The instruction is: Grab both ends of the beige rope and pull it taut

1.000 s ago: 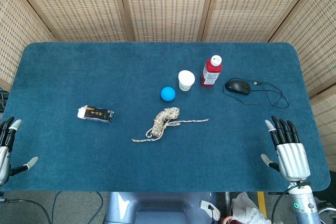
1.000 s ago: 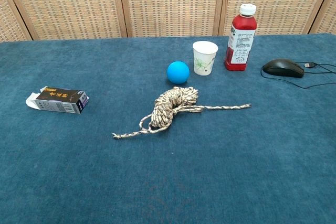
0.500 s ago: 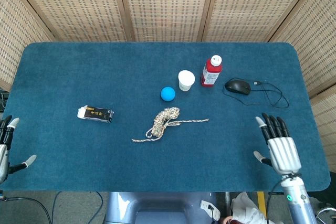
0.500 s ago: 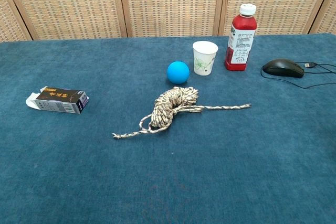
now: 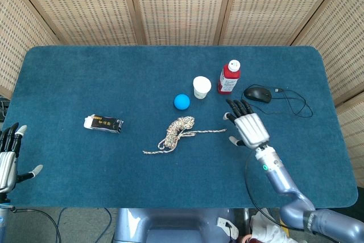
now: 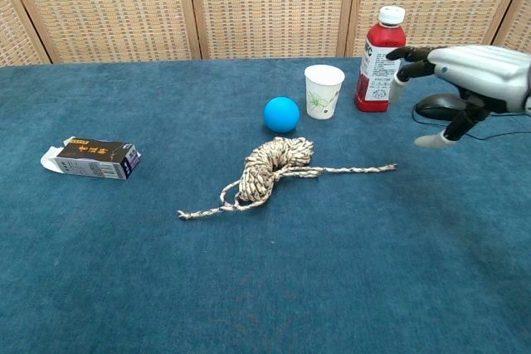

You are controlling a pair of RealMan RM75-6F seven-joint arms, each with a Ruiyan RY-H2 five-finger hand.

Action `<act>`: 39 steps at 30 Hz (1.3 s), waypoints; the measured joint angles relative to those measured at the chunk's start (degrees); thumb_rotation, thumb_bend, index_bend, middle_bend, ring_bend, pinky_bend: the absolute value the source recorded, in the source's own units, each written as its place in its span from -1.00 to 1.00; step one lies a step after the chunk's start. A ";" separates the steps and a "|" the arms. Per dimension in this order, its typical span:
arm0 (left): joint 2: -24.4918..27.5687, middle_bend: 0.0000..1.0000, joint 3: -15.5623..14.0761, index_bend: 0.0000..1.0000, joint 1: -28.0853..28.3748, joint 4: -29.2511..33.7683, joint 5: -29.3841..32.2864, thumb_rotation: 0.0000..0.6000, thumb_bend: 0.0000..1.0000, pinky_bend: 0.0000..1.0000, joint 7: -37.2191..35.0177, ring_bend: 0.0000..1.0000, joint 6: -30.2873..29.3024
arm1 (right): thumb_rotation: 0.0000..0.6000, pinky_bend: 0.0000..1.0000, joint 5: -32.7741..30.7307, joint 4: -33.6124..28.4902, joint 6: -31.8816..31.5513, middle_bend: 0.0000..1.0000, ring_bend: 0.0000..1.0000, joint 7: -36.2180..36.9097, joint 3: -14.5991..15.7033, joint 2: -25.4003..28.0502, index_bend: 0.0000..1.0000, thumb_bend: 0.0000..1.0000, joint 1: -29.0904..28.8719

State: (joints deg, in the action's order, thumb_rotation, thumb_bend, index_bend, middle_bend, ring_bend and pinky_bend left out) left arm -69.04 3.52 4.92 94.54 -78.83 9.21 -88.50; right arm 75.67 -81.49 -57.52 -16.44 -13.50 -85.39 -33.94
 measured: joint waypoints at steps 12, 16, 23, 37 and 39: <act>-0.75 -1.00 0.95 -1.00 0.18 -0.49 1.14 1.00 -1.00 -1.00 1.34 -1.00 0.93 | 1.00 -1.00 -12.42 9.71 8.78 -1.00 -1.00 -8.89 -1.49 -9.52 -0.16 -0.45 -7.33; -0.80 -1.00 1.14 -1.00 0.14 -0.28 1.18 1.00 -1.00 -1.00 1.43 -1.00 0.99 | 1.00 -1.00 -14.92 12.18 9.93 -1.00 -1.00 -10.32 -1.45 -11.28 -0.13 -0.45 -8.59; -0.88 -1.00 1.37 -1.00 0.10 -0.34 1.31 1.00 -1.00 -1.00 1.65 -1.00 1.28 | 1.00 -1.00 -17.85 15.20 10.79 -1.00 -1.00 -12.26 -0.80 -13.26 -0.10 -0.43 -10.32; -1.10 -1.00 1.69 -1.00 0.10 -0.13 1.43 1.00 -1.00 -1.00 2.32 -1.00 1.65 | 1.00 -1.00 -19.70 18.48 11.85 -1.00 -1.00 -12.39 0.44 -14.71 0.00 -0.36 -11.86; -1.11 -1.00 1.73 -1.00 0.10 -0.09 1.40 1.00 -1.00 -1.00 2.39 -1.00 1.66 | 1.00 -1.00 -19.69 18.69 11.85 -1.00 -1.00 -12.31 0.58 -14.83 0.02 -0.35 -11.93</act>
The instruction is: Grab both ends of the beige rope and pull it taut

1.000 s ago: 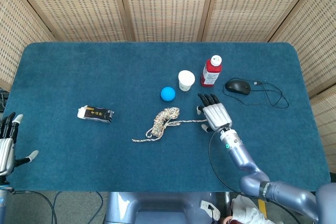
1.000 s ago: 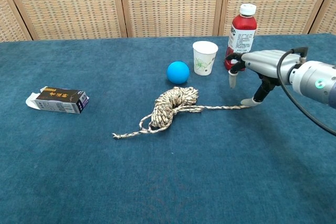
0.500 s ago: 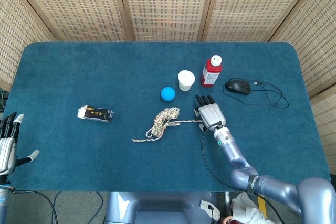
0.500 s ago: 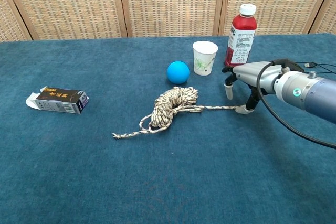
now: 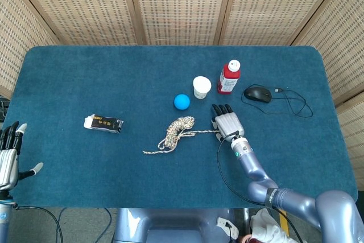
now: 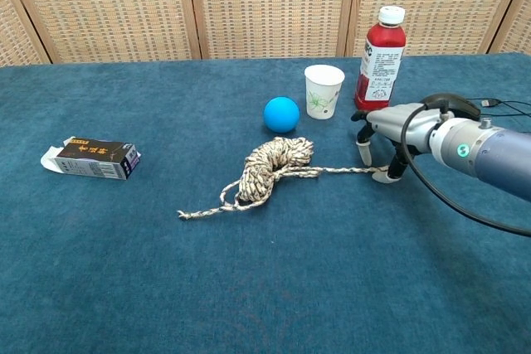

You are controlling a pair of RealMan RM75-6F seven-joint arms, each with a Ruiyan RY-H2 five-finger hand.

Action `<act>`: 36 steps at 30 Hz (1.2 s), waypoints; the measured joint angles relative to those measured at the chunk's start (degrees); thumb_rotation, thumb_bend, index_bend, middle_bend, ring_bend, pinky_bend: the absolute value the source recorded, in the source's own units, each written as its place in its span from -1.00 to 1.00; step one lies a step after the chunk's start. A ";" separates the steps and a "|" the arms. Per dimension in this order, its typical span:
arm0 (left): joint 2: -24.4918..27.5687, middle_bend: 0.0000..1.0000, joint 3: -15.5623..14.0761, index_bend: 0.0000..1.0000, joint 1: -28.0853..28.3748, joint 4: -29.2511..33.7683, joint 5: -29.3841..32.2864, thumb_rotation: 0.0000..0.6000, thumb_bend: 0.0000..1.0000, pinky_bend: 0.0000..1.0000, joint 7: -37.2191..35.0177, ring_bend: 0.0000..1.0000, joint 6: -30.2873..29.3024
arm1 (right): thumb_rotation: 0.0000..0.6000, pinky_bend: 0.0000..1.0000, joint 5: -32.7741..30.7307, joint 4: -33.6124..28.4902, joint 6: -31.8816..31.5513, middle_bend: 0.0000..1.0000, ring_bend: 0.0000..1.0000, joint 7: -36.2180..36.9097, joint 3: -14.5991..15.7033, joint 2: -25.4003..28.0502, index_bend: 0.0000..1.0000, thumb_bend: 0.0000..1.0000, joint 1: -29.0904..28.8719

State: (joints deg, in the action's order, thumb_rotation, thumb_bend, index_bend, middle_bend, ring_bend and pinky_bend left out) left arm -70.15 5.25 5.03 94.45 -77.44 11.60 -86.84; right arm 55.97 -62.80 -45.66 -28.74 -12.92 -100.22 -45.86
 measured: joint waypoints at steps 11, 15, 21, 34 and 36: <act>-0.14 -1.00 -0.07 -1.00 0.04 0.13 -0.23 1.00 -1.00 -1.00 0.53 -1.00 0.27 | 1.00 -1.00 0.13 1.71 0.08 -1.00 -1.00 0.39 1.08 -0.79 0.18 -0.20 -0.28; -0.18 -1.00 -0.12 -1.00 0.11 0.29 -0.25 1.00 -1.00 -1.00 0.85 -1.00 0.51 | 1.00 -1.00 0.17 1.89 -0.29 -1.00 -1.00 0.30 1.22 -0.88 0.24 -0.14 -0.33; -0.42 -1.00 -0.30 -1.00 0.36 0.58 -0.91 1.00 -1.00 -1.00 1.67 -1.00 0.70 | 1.00 -1.00 0.62 1.63 -1.12 -1.00 -1.00 0.61 1.36 -0.80 0.27 -0.10 -0.25; -2.22 -1.00 -0.64 -0.49 5.94 3.72 -3.63 1.00 -0.69 -1.00 8.67 -1.00 7.76 | 1.00 -1.00 0.93 -0.88 -2.17 -1.00 -1.00 0.19 1.75 0.29 0.28 -0.06 -0.06; -2.98 -1.00 -0.68 -0.37 7.27 3.80 -3.76 1.00 -0.66 -1.00 9.96 -1.00 9.83 | 1.00 -1.00 0.78 -1.29 -2.34 -1.00 -1.00 0.20 1.73 0.36 0.28 -0.06 0.02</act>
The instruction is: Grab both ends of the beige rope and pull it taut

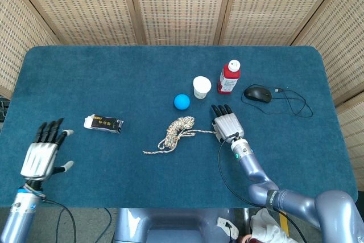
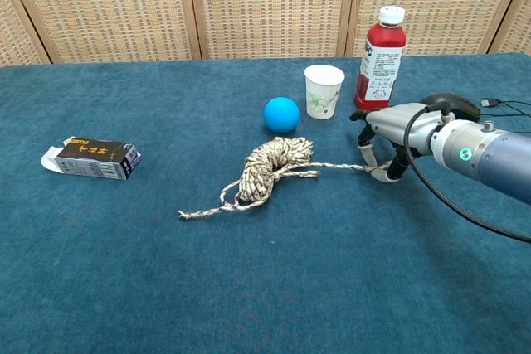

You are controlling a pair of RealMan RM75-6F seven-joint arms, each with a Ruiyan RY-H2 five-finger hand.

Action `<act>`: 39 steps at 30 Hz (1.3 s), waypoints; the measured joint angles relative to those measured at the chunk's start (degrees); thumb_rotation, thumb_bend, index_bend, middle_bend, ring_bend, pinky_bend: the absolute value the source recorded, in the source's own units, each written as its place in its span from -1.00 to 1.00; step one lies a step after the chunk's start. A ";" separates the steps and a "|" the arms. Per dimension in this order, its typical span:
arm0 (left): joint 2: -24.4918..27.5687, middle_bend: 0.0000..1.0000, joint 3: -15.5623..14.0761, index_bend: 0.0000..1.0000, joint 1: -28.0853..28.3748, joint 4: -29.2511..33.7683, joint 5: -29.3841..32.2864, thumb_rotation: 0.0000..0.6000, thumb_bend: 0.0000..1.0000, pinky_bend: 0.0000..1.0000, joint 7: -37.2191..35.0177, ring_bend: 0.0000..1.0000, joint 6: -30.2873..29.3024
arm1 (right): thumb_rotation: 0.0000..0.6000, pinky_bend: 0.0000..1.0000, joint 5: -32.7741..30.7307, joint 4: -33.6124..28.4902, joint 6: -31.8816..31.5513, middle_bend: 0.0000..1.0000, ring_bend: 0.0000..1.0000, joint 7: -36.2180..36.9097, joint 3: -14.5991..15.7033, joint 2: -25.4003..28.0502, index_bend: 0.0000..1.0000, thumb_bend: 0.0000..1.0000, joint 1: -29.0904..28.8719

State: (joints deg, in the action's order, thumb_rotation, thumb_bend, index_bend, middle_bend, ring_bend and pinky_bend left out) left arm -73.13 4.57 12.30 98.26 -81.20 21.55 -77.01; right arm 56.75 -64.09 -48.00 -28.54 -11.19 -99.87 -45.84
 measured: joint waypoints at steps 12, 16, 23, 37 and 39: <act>-9.39 -1.00 2.49 -0.18 10.57 -5.70 5.95 1.00 -0.51 -1.00 4.62 -1.00 15.39 | 1.00 -1.00 -0.76 -0.44 -0.26 -1.00 -1.00 -0.12 0.18 0.36 0.28 -0.04 0.29; -12.06 -1.00 4.51 -0.12 13.83 -7.68 8.83 1.00 -0.42 -1.00 4.00 -1.00 19.21 | 1.00 -1.00 -1.04 -0.37 -0.25 -1.00 -1.00 -0.32 0.18 0.30 0.28 -0.04 0.23; -16.17 -1.00 6.68 -0.11 18.84 -11.45 12.63 1.00 -0.36 -1.00 2.09 -1.00 25.25 | 1.00 -1.00 -1.48 -0.63 -0.53 -1.00 -1.00 -1.22 0.19 0.10 0.29 -0.04 -0.03; -19.26 -1.00 5.31 -0.07 24.78 -14.81 12.51 1.00 -0.25 -1.00 -2.30 -1.00 31.86 | 1.00 -1.00 -2.60 0.12 -0.16 -1.00 -1.00 -2.05 0.28 -0.48 0.29 -0.04 -0.49; -19.73 -1.00 5.19 -0.07 25.14 -15.62 12.63 1.00 -0.24 -1.00 -2.45 -1.00 31.82 | 1.00 -1.00 -2.66 0.29 -0.09 -1.00 -1.00 -2.04 0.32 -0.58 0.29 -0.04 -0.51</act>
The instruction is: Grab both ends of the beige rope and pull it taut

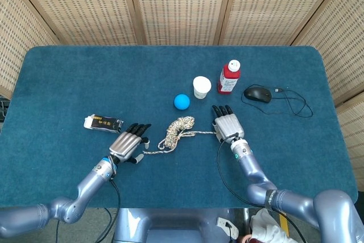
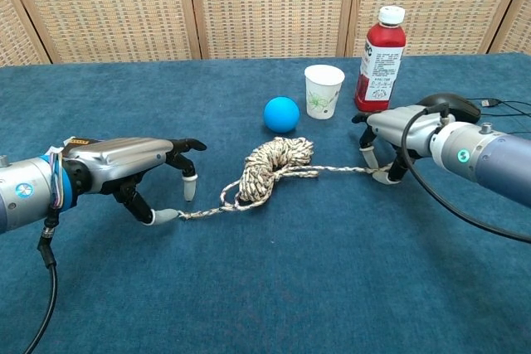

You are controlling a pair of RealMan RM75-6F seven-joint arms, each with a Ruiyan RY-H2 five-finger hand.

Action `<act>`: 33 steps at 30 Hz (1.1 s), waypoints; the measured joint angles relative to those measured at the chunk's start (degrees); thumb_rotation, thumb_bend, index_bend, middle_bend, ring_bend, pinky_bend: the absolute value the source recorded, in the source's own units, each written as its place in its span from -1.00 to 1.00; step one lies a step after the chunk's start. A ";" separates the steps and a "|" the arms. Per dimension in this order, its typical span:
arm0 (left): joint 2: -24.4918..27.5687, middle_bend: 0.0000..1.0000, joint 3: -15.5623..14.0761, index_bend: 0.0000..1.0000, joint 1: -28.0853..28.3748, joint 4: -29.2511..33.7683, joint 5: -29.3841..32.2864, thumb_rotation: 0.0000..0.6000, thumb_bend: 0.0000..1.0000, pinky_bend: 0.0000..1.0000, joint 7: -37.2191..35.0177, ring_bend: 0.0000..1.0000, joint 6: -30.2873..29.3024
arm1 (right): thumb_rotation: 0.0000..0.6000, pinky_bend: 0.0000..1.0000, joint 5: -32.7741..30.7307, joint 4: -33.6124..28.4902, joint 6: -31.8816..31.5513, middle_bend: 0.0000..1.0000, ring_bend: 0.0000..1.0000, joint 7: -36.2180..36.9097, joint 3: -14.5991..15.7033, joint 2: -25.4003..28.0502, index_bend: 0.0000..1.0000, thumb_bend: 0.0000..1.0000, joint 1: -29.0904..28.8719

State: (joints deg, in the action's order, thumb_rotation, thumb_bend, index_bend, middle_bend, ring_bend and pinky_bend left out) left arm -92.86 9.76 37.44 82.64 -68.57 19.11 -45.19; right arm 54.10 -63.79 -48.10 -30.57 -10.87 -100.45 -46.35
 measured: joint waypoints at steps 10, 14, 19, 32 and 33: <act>-3.07 -1.00 -0.96 -0.05 1.85 -4.82 -0.02 1.00 -0.23 -1.00 -1.28 -1.00 0.57 | 1.00 -1.00 -0.11 0.90 0.22 -1.00 -1.00 0.10 0.19 -0.53 0.30 -0.04 -0.13; -3.78 -1.00 -1.46 -0.05 2.22 -5.64 -0.46 1.00 -0.23 -1.00 -2.00 -1.00 0.55 | 1.00 -1.00 -0.16 1.16 0.30 -1.00 -1.00 0.15 0.14 -0.80 0.30 -0.04 -0.27; -4.46 -1.00 -2.00 -0.02 2.57 -6.37 -0.90 1.00 -0.22 -1.00 -3.01 -1.00 0.43 | 1.00 -1.00 -0.13 1.34 0.35 -1.00 -1.00 0.15 0.14 -1.03 0.30 -0.04 -0.39; -5.49 -1.00 -2.89 0.06 3.05 -7.76 -1.93 1.00 -0.16 -1.00 -4.18 -1.00 -0.87 | 1.00 -1.00 0.09 1.55 0.24 -1.00 -1.00 0.31 0.30 -0.94 0.31 -0.04 -0.32; -5.59 -1.00 -2.93 0.08 3.09 -7.88 -1.84 1.00 -0.16 -1.00 -4.13 -1.00 -0.95 | 1.00 -1.00 0.09 1.55 0.24 -1.00 -1.00 0.35 0.28 -0.91 0.31 -0.04 -0.31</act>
State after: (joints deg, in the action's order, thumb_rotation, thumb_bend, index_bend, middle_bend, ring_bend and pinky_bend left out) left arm -98.45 6.84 40.53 74.76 -70.41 14.98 -46.14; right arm 54.19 -62.25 -47.86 -30.22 -10.60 -101.36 -46.66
